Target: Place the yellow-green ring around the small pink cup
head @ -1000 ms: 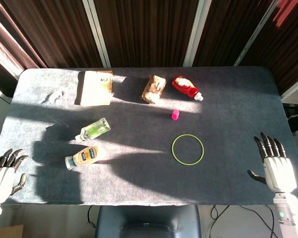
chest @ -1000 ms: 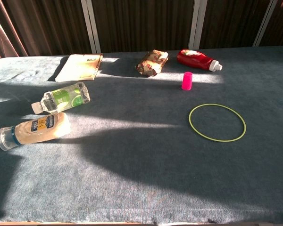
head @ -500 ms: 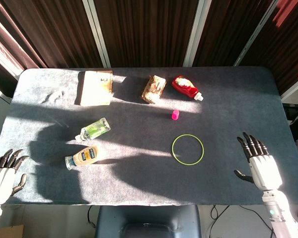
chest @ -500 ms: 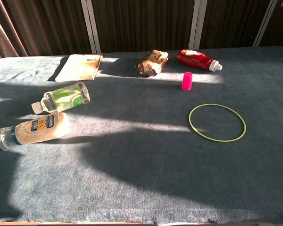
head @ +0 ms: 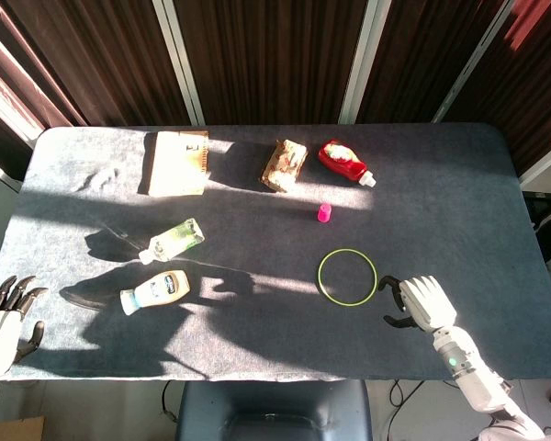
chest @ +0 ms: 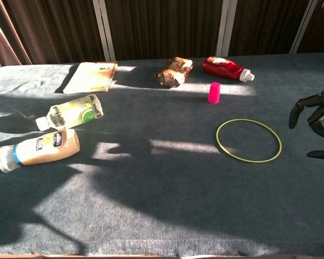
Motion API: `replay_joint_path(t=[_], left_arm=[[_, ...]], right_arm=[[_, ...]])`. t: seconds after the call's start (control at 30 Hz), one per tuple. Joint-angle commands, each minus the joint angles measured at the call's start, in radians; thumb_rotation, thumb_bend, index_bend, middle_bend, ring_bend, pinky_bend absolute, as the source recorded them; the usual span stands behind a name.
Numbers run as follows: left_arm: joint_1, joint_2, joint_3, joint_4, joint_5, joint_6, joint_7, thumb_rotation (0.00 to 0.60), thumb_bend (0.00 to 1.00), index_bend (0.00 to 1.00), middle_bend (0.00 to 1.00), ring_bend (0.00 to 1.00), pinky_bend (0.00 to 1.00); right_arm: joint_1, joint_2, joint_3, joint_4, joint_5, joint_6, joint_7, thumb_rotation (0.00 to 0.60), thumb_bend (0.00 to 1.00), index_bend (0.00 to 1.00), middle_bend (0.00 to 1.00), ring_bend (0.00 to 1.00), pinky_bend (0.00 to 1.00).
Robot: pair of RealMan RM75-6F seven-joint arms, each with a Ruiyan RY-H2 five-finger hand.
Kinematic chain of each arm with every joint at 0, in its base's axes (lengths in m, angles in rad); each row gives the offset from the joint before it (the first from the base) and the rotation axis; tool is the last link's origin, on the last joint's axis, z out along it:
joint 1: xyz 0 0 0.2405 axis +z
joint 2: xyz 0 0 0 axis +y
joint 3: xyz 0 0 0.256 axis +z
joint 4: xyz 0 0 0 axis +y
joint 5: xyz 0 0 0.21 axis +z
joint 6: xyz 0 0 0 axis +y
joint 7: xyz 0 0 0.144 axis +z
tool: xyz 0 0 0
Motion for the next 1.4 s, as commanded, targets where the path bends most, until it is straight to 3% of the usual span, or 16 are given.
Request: replay_joint_path(t=[0.03,0.27,1.17,1.4], left_arm=[[0.003,0.001,-0.001,-0.002,-0.001,0.004,-0.001,0.600,0.47,0.23,0.11,0.03,0.18],[0.008,0.004,-0.001,-0.008,-0.003,0.011,0.002,0.600,0.47,0.23,0.11,0.03,0.18],[0.009,0.006,-0.005,-0.006,-0.004,0.010,-0.010,0.600,0.47,0.24,0.11,0.03,0.18],[0.009,0.007,-0.006,-0.005,-0.002,0.011,-0.014,0.600,0.47,0.24,0.11,0.03,0.18]], right_arm=[[0.030,-0.029,0.014,0.020,0.040,-0.049,-0.021,0.600,0.30,0.54,0.88,1.00,1.00],[0.082,-0.075,0.025,0.081,0.110,-0.152,0.000,0.600,0.41,0.56,0.88,1.00,1.00],[0.135,-0.169,0.013,0.230,0.168,-0.224,0.031,0.600,0.42,0.57,0.88,1.00,1.00],[0.136,-0.190,0.013,0.260,0.162,-0.209,0.038,0.600,0.43,0.65,0.88,1.00,1.00]])
